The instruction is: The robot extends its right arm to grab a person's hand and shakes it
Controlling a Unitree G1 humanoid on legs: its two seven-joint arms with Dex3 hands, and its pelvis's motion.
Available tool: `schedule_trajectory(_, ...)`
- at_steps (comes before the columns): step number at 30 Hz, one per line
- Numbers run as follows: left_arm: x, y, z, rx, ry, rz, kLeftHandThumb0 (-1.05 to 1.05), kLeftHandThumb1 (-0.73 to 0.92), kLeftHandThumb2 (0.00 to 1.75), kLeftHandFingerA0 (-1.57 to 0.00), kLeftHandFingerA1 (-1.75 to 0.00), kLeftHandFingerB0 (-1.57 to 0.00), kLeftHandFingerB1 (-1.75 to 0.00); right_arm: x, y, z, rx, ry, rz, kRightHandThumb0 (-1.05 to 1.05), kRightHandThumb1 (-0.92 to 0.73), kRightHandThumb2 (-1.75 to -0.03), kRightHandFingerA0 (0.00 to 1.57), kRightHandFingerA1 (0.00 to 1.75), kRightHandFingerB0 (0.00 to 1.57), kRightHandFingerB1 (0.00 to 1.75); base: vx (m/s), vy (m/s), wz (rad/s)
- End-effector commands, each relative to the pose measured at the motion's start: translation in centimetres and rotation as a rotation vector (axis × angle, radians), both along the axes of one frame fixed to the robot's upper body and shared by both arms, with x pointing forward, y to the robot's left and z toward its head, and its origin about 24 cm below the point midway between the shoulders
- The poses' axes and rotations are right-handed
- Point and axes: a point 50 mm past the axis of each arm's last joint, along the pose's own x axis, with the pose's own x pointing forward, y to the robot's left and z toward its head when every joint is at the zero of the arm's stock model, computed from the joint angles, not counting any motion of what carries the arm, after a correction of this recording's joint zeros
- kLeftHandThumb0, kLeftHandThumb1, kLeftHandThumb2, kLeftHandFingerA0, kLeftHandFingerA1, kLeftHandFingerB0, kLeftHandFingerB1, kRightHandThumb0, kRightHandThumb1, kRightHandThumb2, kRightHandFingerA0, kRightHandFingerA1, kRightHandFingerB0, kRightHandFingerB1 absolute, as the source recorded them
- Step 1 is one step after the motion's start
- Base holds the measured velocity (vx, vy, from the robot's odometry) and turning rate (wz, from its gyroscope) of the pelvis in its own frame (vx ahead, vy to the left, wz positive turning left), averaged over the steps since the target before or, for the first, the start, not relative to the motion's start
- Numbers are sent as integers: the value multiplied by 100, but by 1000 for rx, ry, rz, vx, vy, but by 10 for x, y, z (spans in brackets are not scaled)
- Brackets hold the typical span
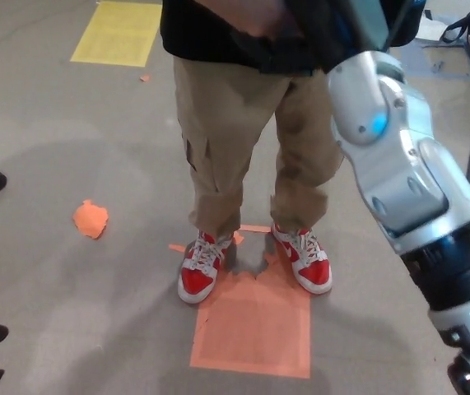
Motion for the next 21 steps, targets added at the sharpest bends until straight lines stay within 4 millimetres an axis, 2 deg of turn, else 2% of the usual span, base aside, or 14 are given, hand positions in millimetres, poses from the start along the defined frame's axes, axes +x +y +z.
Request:
schedule_trajectory(1,1,8,8,59,4,-18,-30,67,112,-1,-48,0,-47,25,-20,-46,-47,288,-88,-12,-57,-57,106,78,74,84,0,0,0)
schedule_trajectory(3,3,8,9,43,-3,-13,-30,67,112,-1,-48,0,-47,35,-24,-76,-18,400,-95,-9,-69,-60,100,98,73,97,0,0,0)
schedule_trajectory(4,3,8,9,37,-3,-11,-30,67,112,-1,-48,0,-47,37,-26,-88,-10,445,-100,-9,-69,-60,100,98,73,97,0,0,0)
schedule_trajectory(6,3,8,9,33,0,-7,-30,66,112,-1,-48,0,-47,38,-29,-120,-45,550,-114,-9,-51,-55,101,116,76,116,0,0,0)
schedule_trajectory(7,3,8,8,30,1,-5,-30,67,112,0,-48,0,-48,37,-31,-136,-63,611,-118,-12,-60,-58,109,96,76,114,0,0,0)
schedule_trajectory(10,3,8,7,33,1,-6,-30,67,112,0,-48,0,-47,32,-33,-161,-87,725,-135,-17,-70,-61,113,83,72,108,0,0,0)
schedule_trajectory(11,3,8,7,29,-1,-4,-30,66,112,0,-48,0,-47,29,-34,-171,-99,752,-133,-21,-67,-60,109,69,75,71,0,0,0)
schedule_trajectory(13,3,8,8,24,-3,-3,-31,66,112,0,-48,0,-48,25,-35,-183,-116,783,-130,-22,-67,-60,107,69,75,67,0,0,0)
schedule_trajectory(15,3,8,8,11,-10,-3,-30,68,112,-1,-48,0,-48,22,-35,-189,-120,803,-125,-20,-67,-60,99,88,71,98,0,0,0)
schedule_trajectory(16,3,8,8,11,-10,-4,-30,68,112,-1,-48,0,-48,22,-34,-190,-122,807,-123,-20,-67,-60,99,88,71,98,0,0,0)
schedule_trajectory(17,4,8,9,15,-8,-4,-30,67,112,-1,-48,0,-48,22,-34,-190,-125,809,-120,-20,-69,-60,98,86,70,89,0,0,0)
schedule_trajectory(19,5,8,10,26,-7,-5,-30,68,112,0,-48,0,-48,23,-32,-187,-119,803,-113,-20,-70,-60,99,85,70,93,0,0,0)
schedule_trajectory(20,4,8,10,22,-7,-5,-30,68,112,0,-48,0,-48,25,-30,-182,-85,786,-89,-23,-77,-63,102,104,68,117,0,0,0)
schedule_trajectory(21,4,8,10,18,-7,-4,-30,67,112,0,-48,0,-48,28,-27,-174,-61,760,-69,-22,-79,-63,100,106,68,117,0,0,0)
